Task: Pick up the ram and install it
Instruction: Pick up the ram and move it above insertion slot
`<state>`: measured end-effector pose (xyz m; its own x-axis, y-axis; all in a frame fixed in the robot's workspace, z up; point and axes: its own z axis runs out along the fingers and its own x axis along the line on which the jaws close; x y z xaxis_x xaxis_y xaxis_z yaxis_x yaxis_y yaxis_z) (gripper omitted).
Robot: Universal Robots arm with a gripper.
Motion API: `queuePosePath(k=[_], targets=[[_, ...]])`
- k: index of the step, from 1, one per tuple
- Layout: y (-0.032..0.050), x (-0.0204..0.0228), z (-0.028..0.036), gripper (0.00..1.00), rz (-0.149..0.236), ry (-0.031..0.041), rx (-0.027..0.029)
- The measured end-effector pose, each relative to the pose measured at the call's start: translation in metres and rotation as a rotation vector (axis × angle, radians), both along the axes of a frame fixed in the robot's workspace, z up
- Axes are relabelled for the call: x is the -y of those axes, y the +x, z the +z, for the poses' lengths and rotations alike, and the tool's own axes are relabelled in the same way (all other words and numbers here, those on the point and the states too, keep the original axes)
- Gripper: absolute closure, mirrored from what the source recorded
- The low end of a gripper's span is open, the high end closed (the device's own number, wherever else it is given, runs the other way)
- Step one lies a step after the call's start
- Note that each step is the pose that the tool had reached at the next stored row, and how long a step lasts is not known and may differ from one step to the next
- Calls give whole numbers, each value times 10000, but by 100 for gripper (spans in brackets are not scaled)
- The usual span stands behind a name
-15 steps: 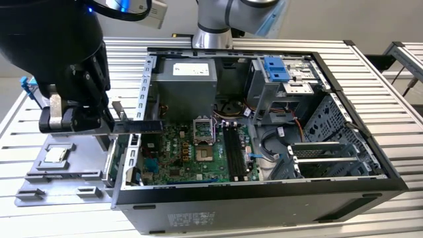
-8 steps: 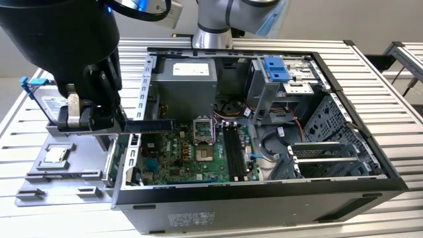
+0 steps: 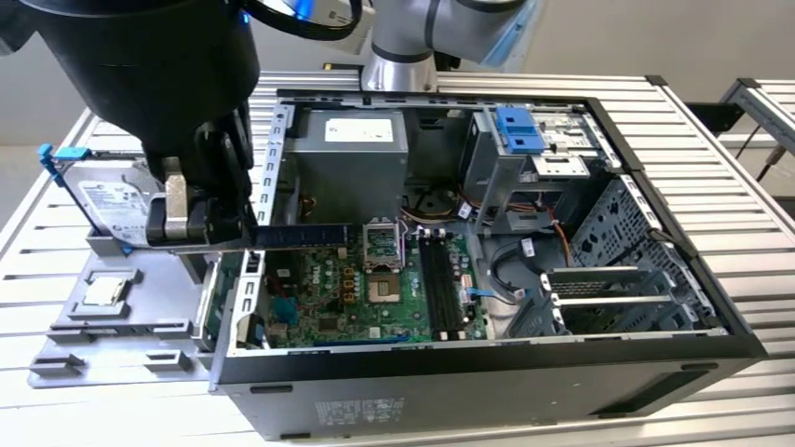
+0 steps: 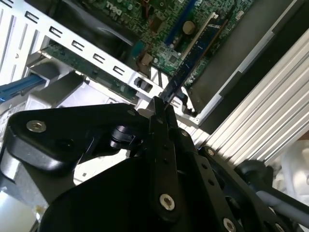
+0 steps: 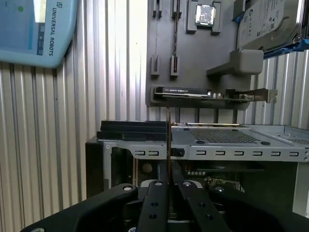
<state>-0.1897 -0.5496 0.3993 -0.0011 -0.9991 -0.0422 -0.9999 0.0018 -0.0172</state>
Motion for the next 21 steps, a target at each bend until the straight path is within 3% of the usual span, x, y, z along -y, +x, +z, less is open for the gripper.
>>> queuePosePath(k=[21], targets=[[415,-6,0,100,26,-1,0]])
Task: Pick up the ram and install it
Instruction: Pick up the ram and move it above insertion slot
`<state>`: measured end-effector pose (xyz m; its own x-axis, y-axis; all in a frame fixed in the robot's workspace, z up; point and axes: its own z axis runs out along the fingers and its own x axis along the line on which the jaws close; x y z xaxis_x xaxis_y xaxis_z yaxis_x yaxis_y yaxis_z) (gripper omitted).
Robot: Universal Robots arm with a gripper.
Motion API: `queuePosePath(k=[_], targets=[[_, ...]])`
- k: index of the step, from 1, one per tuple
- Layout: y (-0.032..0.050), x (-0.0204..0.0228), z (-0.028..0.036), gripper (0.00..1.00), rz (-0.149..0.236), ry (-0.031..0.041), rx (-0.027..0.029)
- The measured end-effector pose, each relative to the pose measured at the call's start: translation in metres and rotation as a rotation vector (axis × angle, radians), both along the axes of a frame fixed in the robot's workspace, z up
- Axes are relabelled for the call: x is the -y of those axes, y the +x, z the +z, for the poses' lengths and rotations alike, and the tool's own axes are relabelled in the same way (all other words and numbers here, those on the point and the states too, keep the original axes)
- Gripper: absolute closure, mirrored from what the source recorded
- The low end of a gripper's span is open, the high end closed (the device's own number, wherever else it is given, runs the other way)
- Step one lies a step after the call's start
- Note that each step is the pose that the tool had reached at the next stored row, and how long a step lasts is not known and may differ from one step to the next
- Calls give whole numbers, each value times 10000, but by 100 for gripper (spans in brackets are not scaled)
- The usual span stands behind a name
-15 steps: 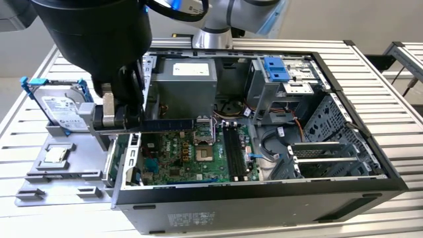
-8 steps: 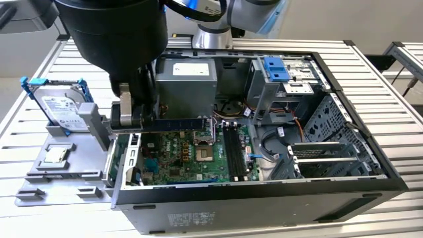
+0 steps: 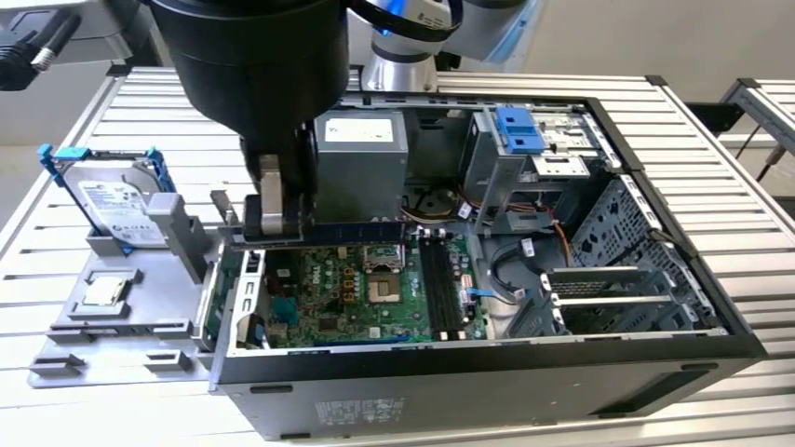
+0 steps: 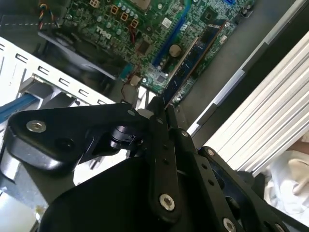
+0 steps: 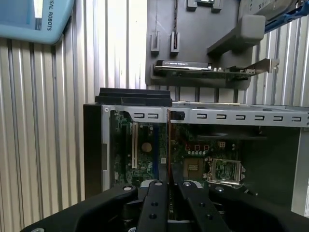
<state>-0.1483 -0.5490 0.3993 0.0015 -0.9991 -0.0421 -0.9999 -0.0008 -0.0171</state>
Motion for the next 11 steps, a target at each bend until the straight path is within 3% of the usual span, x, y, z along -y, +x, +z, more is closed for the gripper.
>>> queuePosePath(k=[11], targets=[[200,-2,0,100,15,0,0]])
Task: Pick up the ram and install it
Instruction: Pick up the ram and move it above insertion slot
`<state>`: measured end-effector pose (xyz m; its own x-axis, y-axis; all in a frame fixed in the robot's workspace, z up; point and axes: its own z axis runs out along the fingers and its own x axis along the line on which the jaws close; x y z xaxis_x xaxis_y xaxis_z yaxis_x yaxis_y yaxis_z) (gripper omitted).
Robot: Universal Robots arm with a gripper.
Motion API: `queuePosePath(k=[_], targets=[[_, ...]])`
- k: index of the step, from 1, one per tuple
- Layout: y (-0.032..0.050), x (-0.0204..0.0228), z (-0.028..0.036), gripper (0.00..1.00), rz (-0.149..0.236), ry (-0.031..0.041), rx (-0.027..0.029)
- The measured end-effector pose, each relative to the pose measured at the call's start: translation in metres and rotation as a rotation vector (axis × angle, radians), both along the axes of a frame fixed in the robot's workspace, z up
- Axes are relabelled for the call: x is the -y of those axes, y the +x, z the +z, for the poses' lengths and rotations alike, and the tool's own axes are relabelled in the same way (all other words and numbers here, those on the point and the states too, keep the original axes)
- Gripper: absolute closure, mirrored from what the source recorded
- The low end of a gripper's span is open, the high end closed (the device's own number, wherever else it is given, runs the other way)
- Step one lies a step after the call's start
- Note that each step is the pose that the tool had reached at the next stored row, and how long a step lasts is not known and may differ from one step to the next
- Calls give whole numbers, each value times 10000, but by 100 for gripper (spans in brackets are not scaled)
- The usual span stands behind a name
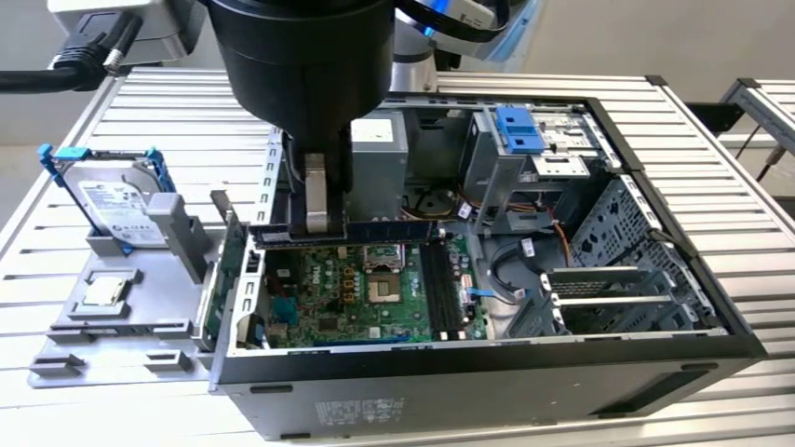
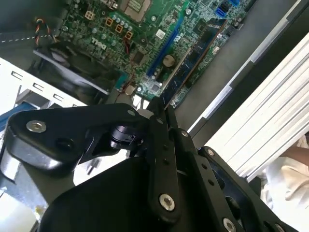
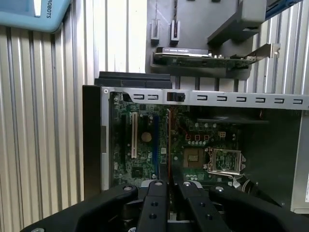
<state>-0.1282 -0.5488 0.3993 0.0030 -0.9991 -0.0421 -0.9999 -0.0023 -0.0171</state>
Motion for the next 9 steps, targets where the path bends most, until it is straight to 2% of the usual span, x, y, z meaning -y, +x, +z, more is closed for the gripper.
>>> queuePosePath(k=[9], targets=[[138,-9,0,100,13,0,0]])
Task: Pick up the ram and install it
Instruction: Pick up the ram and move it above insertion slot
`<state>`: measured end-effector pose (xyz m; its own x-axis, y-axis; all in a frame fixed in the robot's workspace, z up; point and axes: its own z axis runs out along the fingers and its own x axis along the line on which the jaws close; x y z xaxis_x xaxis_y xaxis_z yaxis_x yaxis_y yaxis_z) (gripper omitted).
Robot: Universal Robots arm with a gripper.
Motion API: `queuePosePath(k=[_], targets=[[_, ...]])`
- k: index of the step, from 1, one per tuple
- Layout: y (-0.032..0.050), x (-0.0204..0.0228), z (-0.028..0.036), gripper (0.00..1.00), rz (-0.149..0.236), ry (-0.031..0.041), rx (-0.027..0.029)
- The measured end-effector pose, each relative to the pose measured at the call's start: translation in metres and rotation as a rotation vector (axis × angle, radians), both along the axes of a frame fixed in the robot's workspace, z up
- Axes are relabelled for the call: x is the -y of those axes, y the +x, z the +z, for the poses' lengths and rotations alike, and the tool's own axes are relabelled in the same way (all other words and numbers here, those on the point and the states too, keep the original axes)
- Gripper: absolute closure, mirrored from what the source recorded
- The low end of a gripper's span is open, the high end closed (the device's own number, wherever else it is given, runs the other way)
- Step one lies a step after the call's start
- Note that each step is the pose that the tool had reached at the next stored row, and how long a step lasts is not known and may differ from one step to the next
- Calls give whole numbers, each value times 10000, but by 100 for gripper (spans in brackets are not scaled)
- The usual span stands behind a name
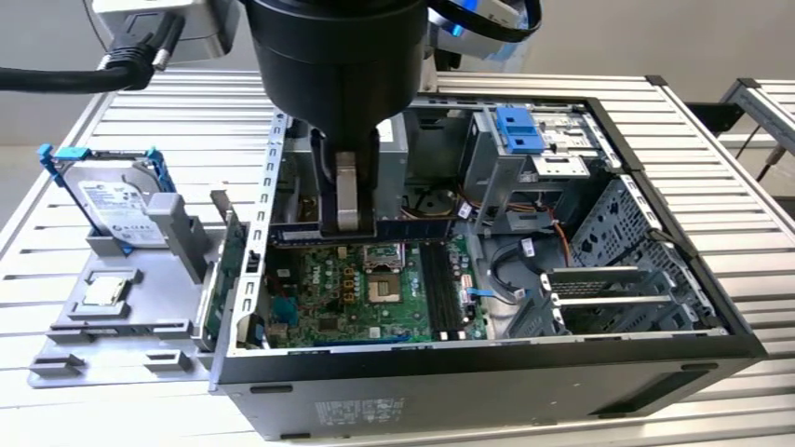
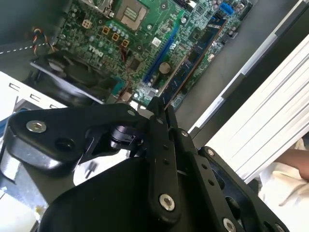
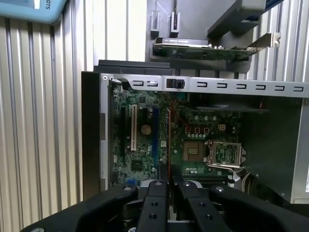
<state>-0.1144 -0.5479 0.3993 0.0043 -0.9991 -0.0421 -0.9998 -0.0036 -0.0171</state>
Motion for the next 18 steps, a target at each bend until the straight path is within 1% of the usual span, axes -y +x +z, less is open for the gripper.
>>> queuePosePath(k=[5,18], targets=[[67,-11,0,100,6,0,0],[277,-18,0,100,27,0,0]])
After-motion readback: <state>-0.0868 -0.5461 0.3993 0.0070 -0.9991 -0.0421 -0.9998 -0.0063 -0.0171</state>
